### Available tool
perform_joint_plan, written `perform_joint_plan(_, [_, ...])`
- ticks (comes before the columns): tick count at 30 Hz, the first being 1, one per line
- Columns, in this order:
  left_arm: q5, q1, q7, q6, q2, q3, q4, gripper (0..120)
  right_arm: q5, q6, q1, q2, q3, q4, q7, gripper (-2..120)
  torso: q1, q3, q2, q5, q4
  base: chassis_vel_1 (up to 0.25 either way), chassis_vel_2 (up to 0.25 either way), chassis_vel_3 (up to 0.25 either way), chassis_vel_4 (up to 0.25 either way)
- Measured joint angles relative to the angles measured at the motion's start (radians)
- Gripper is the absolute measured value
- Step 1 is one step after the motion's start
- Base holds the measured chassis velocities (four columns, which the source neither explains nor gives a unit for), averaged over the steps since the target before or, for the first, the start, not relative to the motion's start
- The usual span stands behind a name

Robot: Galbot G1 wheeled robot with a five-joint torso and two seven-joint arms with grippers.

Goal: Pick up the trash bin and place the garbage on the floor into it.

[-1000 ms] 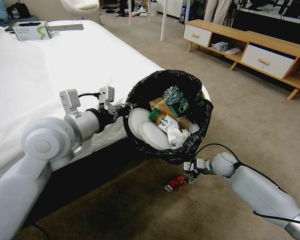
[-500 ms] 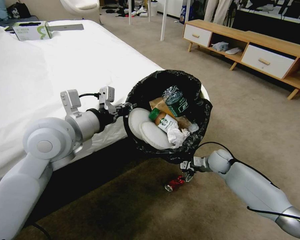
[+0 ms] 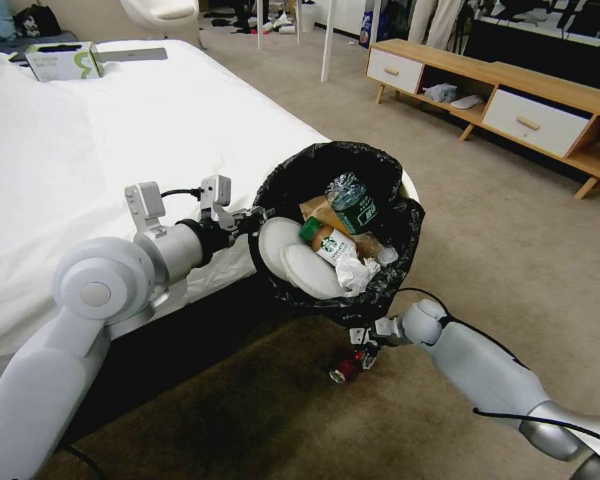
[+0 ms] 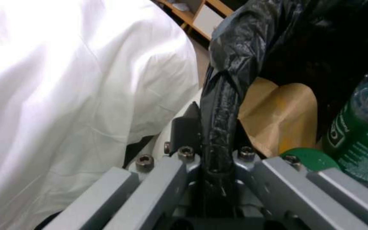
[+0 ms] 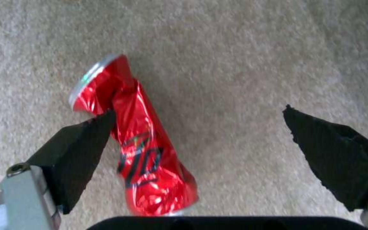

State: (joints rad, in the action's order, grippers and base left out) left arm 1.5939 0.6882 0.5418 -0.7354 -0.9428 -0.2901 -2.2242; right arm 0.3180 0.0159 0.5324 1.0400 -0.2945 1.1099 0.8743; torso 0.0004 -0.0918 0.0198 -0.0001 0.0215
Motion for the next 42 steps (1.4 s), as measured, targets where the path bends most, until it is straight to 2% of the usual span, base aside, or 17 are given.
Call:
perform_joint_plan(7, [-0.005,0.006,-0.002,0.000,-0.005,-0.001,0.000,2,0.001,-0.022,-0.012,0.030,-0.011,-0.034,0.000,100,0.000,0.000,0.000,0.0000,0.0000,0.000,0.000,0.000,0.000])
perform_joint_plan(13, [-0.011,0.014,-0.003,0.000,-0.008,-0.002,-0.002,2,0.016,-0.056,-0.016,0.088,-0.016,-0.092,-0.004,100,0.000,0.000,0.000,0.0001,-0.0002,0.000,0.000,0.000,0.000])
perform_joint_plan(21, [-0.014,0.018,-0.003,0.000,-0.005,-0.006,-0.004,2,0.023,-0.059,-0.008,0.106,-0.019,-0.107,-0.006,100,0.000,0.000,0.000,0.0000,0.0000,0.000,0.000,0.000,0.000])
perform_joint_plan(26, [-0.018,0.019,-0.003,0.000,-0.006,-0.005,0.001,2,0.014,-0.057,-0.001,0.065,-0.014,-0.057,0.013,100,0.000,0.000,0.000,0.0003,-0.0002,0.000,0.000,0.000,0.000])
perform_joint_plan(28, [-0.019,0.017,-0.004,0.000,-0.006,-0.005,0.004,2,0.003,-0.051,0.001,0.018,-0.010,-0.002,0.029,100,0.000,0.000,0.000,-0.0004,0.0004,0.000,0.000,0.000,0.000])
perform_joint_plan(32, [-0.020,0.009,-0.006,0.000,-0.009,-0.001,0.010,2,-0.013,-0.038,0.010,-0.026,0.001,0.064,0.047,100,0.000,0.000,0.000,0.0000,0.0000,0.000,0.000,0.000,0.000])
perform_joint_plan(42, [-0.024,0.011,-0.007,0.000,-0.013,0.001,0.011,2,-0.017,-0.029,0.025,-0.055,0.007,0.102,0.068,100,0.000,0.000,0.000,0.0002,-0.0001,0.000,0.000,0.000,0.000])
